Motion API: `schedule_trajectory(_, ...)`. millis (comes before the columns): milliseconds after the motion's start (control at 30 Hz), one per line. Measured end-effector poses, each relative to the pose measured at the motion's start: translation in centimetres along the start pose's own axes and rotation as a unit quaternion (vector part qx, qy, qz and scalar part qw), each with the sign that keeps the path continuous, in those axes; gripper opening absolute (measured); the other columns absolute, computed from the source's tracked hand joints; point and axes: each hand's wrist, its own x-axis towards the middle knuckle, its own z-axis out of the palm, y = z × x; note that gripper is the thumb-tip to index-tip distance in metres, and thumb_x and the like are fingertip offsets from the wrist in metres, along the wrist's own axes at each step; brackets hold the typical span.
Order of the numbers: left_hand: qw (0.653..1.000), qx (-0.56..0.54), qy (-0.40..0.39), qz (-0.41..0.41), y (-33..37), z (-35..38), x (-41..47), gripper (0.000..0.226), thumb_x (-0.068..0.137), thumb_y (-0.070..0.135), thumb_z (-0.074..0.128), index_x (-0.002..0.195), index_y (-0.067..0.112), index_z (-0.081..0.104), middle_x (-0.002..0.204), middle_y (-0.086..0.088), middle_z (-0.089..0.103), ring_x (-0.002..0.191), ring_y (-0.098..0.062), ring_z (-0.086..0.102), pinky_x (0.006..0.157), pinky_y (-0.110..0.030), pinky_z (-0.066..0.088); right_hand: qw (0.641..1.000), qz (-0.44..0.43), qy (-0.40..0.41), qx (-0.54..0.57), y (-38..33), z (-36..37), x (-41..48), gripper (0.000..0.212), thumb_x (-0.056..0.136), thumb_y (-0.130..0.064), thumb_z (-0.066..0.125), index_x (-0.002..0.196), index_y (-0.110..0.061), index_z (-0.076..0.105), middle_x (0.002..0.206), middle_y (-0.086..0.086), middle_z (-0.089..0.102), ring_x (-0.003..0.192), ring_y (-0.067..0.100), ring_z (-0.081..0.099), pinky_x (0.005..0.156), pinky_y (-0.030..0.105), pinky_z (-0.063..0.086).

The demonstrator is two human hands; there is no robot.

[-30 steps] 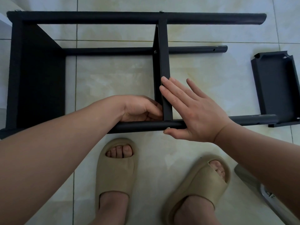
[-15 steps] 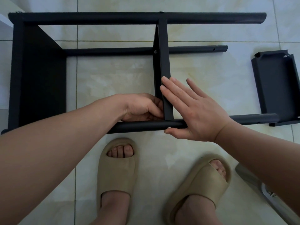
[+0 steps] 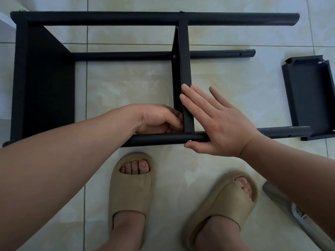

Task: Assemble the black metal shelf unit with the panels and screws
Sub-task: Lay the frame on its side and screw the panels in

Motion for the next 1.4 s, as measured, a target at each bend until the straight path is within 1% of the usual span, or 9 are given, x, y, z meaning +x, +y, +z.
schedule_trajectory(100,1.0,0.025,-0.019,0.0,-0.1,0.1,-0.15,0.034,0.095,0.003,0.046,0.077,0.014,0.073,0.075,-0.002,0.07,0.07,-0.014,0.067,0.068,-0.025,0.051,1.0,0.002,0.001,-0.002,-0.07,0.01,0.02,0.098,0.09,-0.07,0.045,0.158,-0.002,0.025,0.167,0.012,0.017,0.155,0.028,0.017,0.123,0.056,0.022)
schedule_trajectory(167,0.998,0.055,-0.005,0.005,-0.15,0.2,-0.28,0.04,0.094,0.004,0.049,0.067,0.019,0.075,0.068,0.0,0.068,0.063,-0.012,0.065,0.061,-0.024,0.049,1.0,0.002,0.0,-0.002,-0.06,-0.03,0.02,0.098,0.09,-0.07,0.046,0.158,-0.002,0.025,0.168,0.012,0.017,0.155,0.028,0.017,0.122,0.057,0.022)
schedule_trajectory(567,0.996,0.035,0.069,0.036,-0.13,0.29,0.06,0.013,0.089,-0.011,0.053,0.096,-0.004,0.062,0.075,-0.014,0.066,0.063,-0.018,0.069,0.057,-0.023,0.054,1.0,0.002,-0.002,0.001,0.02,-0.06,0.04,0.098,0.09,-0.07,0.045,0.159,-0.003,0.024,0.168,0.012,0.016,0.156,0.027,0.015,0.123,0.056,0.021)
schedule_trajectory(767,0.997,0.039,0.047,0.05,-0.33,0.43,-0.02,0.027,0.09,-0.008,0.049,0.076,0.006,0.068,0.069,-0.007,0.07,0.062,-0.016,0.069,0.056,-0.021,0.052,1.0,0.003,-0.001,0.0,-0.04,-0.02,0.04,0.098,0.09,-0.07,0.046,0.159,-0.003,0.024,0.168,0.011,0.016,0.156,0.027,0.015,0.123,0.057,0.021)
schedule_trajectory(933,0.996,0.054,0.051,0.052,-0.47,0.35,-0.06,0.018,0.091,-0.008,0.052,0.086,0.002,0.066,0.07,-0.007,0.07,0.061,-0.015,0.068,0.057,-0.021,0.052,1.0,0.003,0.003,0.001,0.0,-0.02,0.04,0.098,0.09,-0.07,0.046,0.159,-0.003,0.025,0.168,0.011,0.016,0.156,0.027,0.016,0.123,0.057,0.021)
schedule_trajectory(1167,0.999,0.007,0.009,0.049,-0.28,0.11,-0.17,0.024,0.088,-0.007,0.053,0.111,-0.001,0.057,0.087,-0.012,0.066,0.076,-0.021,0.066,0.075,-0.03,0.052,1.0,0.001,0.006,-0.002,0.06,0.11,-0.01,0.099,0.09,-0.07,0.046,0.159,-0.004,0.024,0.168,0.011,0.016,0.155,0.027,0.016,0.123,0.056,0.022)
schedule_trajectory(1233,0.998,0.043,0.017,0.052,-0.29,0.21,-0.05,0.014,0.092,-0.004,0.052,0.101,-0.003,0.063,0.086,-0.009,0.069,0.078,-0.019,0.068,0.076,-0.029,0.053,1.0,0.001,0.006,-0.002,0.04,0.11,-0.01,0.099,0.09,-0.071,0.046,0.159,-0.003,0.025,0.168,0.011,0.016,0.155,0.027,0.016,0.123,0.056,0.022)
schedule_trajectory(1300,0.996,0.065,0.042,0.052,-0.38,0.19,0.04,0.016,0.092,-0.003,0.054,0.088,0.004,0.068,0.077,-0.006,0.071,0.069,-0.015,0.069,0.064,-0.023,0.053,1.0,0.001,0.007,-0.002,0.03,0.1,0.01,0.098,0.09,-0.071,0.046,0.158,-0.003,0.025,0.168,0.011,0.017,0.155,0.027,0.017,0.123,0.056,0.022)
schedule_trajectory(1400,0.995,0.071,0.062,0.045,-0.43,0.1,0.03,0.011,0.091,-0.005,0.056,0.093,0.001,0.065,0.077,-0.011,0.068,0.066,-0.018,0.067,0.062,-0.024,0.053,1.0,0.0,0.01,-0.002,-0.01,0.08,0.02,0.098,0.09,-0.07,0.045,0.158,-0.002,0.026,0.167,0.012,0.018,0.155,0.028,0.018,0.123,0.056,0.022)
